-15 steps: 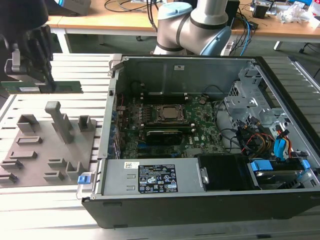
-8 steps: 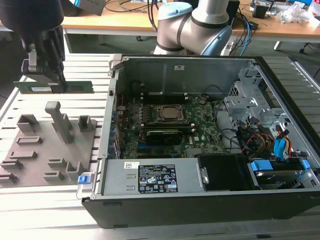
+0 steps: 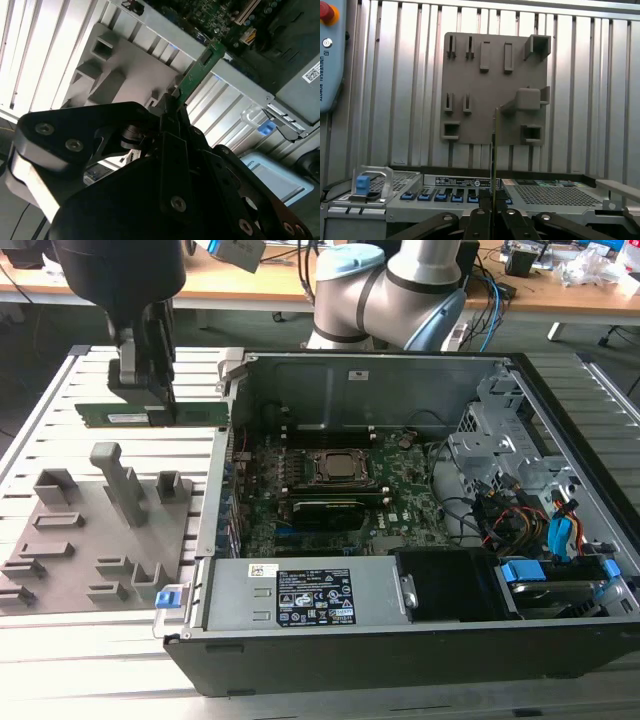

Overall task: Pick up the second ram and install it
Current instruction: 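Pick up the second ram and move it above second insertion slot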

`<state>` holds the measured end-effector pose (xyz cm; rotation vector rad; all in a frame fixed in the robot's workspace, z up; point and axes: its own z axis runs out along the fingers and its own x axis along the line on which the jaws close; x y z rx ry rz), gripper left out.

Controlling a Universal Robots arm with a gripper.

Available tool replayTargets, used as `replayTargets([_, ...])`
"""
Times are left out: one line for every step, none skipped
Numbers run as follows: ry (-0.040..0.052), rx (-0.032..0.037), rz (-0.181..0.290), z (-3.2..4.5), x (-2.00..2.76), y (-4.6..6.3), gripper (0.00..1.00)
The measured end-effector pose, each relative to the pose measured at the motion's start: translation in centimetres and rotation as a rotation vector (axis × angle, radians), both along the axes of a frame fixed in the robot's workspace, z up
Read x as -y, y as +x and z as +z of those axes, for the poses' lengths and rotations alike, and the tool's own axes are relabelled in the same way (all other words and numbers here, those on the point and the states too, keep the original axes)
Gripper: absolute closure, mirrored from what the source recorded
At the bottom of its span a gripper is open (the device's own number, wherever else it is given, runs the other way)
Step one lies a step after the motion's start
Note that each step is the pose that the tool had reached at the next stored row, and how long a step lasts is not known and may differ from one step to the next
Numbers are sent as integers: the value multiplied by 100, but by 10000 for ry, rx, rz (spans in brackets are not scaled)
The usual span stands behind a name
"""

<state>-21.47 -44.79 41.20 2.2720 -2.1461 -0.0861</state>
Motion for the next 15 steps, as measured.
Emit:
replayTargets([0, -1, 0, 0, 0, 26, 86])
replayTargets([0, -2, -1, 0, 0, 77, 86])
replayTargets([0, -3, -1, 0, 0, 124, 86])
replayTargets([0, -4, 0, 0, 0, 144, 86])
replayTargets([0, -4, 0, 0, 0, 167, 86])
replayTargets([0, -4, 0, 0, 0, 189, 86])
replayTargets([1, -5, 0, 0, 0, 227, 86])
replayTargets([1, -6, -1, 0, 0, 257, 86])
replayTargets([0, -7, -1, 0, 0, 277, 86])
replayTargets([0, -8, -1, 0, 0, 315, 86])
replayTargets([1, -9, 0, 0, 0, 361, 86])
replayTargets([0, -10, 1, 0, 0, 386, 86])
replayTargets([0, -11, -1, 0, 0, 432, 86])
replayTargets([0, -11, -1, 0, 0, 466, 86])
replayTargets([0, -13, 0, 0, 0, 517, 86])
